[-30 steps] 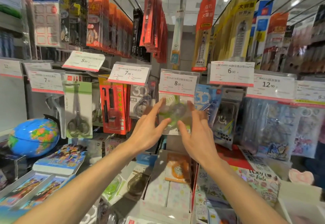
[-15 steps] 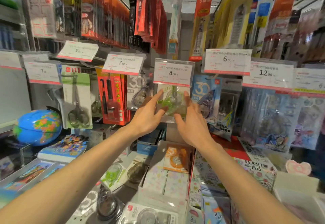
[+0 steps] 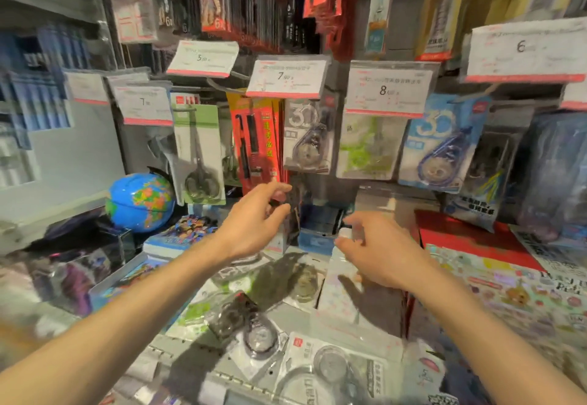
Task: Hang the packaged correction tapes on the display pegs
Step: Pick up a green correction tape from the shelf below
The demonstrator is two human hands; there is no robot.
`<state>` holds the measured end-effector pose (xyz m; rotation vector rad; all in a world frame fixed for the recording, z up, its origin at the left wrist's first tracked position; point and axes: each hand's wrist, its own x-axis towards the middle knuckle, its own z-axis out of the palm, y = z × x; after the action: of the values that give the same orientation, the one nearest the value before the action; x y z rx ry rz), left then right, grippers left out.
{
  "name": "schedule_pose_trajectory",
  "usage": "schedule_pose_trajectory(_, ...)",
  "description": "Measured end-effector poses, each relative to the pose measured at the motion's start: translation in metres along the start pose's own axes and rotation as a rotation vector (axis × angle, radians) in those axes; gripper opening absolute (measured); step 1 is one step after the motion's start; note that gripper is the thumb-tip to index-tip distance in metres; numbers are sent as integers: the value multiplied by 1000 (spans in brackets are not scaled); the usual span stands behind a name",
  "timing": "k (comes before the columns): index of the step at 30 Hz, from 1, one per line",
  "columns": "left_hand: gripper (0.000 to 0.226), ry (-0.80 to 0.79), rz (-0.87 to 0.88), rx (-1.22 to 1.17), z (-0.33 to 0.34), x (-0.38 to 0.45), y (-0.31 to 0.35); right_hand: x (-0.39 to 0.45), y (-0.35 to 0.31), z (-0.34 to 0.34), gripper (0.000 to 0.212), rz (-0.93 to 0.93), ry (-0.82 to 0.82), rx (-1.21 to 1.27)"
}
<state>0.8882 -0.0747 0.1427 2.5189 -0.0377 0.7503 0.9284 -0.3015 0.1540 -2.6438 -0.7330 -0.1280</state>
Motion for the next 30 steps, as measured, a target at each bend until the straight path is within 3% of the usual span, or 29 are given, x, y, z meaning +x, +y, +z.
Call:
schedule_pose_trajectory(5,32,-112,-111,193,-12,-16,-80,39,-43,54,43,6,-197,-82)
schedule_pose_trajectory(9,34,-289,-68,401,-11,-23,-130,95,-70,112,40,82,-319,-51)
schedule_pose_trajectory(14,32,-519,12,524,9,-25,-161,140,-77,170,32,218,-307,34)
schedule_pose_trajectory(22,22,-664,-2,466,22,-21,-170,170,-82,212,43,401,-183,398)
schedule_pose_trajectory(25,20,-658,-7,416,20,-22,-172,174,-81,213,44,464,-163,543)
schedule_pose_trajectory(28,19,-630,-26,343,21,-25,-175,174,-80,208,28,503,-184,667)
schedule_pose_trajectory(30,20,-587,-77,252,22,-27,-180,173,-77,203,36,515,-204,755)
